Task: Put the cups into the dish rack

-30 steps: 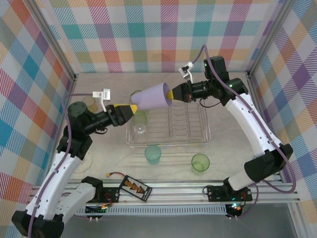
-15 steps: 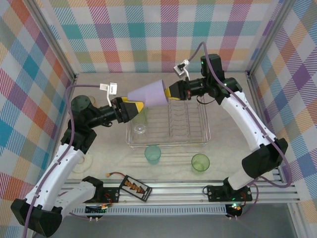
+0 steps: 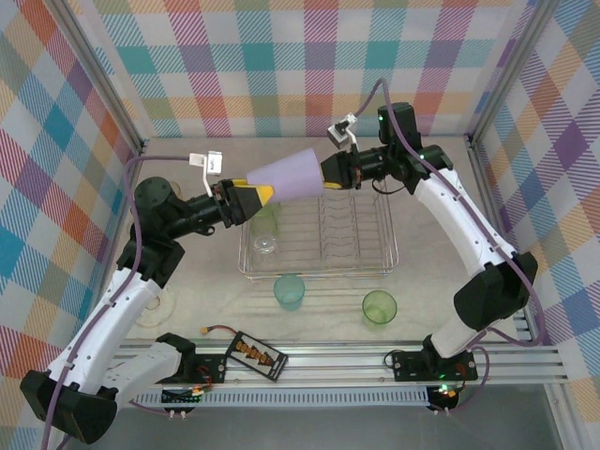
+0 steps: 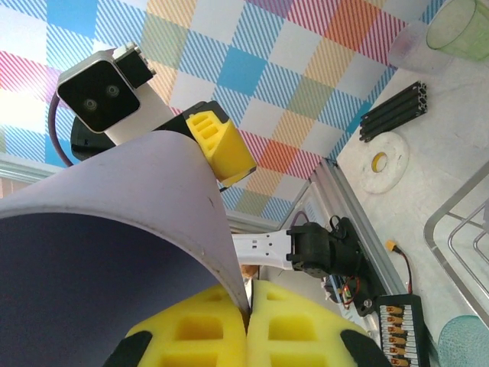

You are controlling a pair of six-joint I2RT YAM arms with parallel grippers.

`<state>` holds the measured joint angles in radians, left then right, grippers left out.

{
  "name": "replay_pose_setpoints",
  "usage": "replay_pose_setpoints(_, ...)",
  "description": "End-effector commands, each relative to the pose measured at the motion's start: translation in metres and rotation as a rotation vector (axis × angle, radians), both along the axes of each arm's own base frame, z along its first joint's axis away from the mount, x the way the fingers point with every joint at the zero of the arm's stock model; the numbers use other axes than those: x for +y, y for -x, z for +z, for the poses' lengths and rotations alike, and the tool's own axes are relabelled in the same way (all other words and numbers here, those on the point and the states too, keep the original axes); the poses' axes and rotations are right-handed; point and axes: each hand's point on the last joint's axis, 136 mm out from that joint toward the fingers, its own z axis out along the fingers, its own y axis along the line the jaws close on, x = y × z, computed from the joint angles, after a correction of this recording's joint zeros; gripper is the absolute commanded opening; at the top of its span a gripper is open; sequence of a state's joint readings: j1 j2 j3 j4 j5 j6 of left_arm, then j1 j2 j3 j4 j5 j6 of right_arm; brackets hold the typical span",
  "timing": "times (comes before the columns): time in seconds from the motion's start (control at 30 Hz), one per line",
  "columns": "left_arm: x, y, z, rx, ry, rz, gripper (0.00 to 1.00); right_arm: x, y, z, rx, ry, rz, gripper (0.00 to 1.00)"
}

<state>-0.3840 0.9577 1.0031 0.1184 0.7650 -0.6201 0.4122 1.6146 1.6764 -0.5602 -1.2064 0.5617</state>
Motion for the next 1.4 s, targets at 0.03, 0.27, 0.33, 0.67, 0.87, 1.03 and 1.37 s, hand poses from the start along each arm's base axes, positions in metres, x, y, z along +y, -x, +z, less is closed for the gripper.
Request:
replay_pose_setpoints(0.03, -0.005, 0.011, 0.012, -0.036, -0.014, -0.02, 0.59, 0.009, -0.003, -0.005, 0.013, -0.011, 0.037, 0.03)
replay_pose_setpoints(0.27, 0.001, 0.012, 0.009, -0.038, -0.04, 0.017, 0.92, 0.01, 0.001, 0.001, 0.016, -0.051, 0.09, 0.0)
replay_pose_setpoints(0.33, 0.0, 0.01, 0.007, -0.04, -0.044, 0.02, 0.95, 0.011, 0.007, 0.004, 0.018, -0.076, 0.133, 0.0)
replay_pose_setpoints(0.67, -0.002, 0.006, 0.013, -0.081, 0.01, 0.016, 0.86, 0.015, 0.014, -0.008, 0.062, -0.081, 0.183, 0.0)
replay_pose_setpoints(0.87, 0.003, 0.003, 0.02, -0.114, 0.022, 0.06, 0.72, 0.019, 0.005, -0.013, 0.069, -0.062, 0.157, 0.0)
replay_pose_setpoints(1.03, 0.0, 0.001, 0.013, -0.089, -0.003, 0.052, 0.61, 0.021, -0.002, -0.014, 0.071, -0.052, 0.136, 0.06)
replay_pose_setpoints(1.37, 0.002, -0.004, -0.004, -0.024, -0.078, 0.09, 0.26, 0.02, -0.021, -0.025, 0.097, 0.001, 0.043, 0.32)
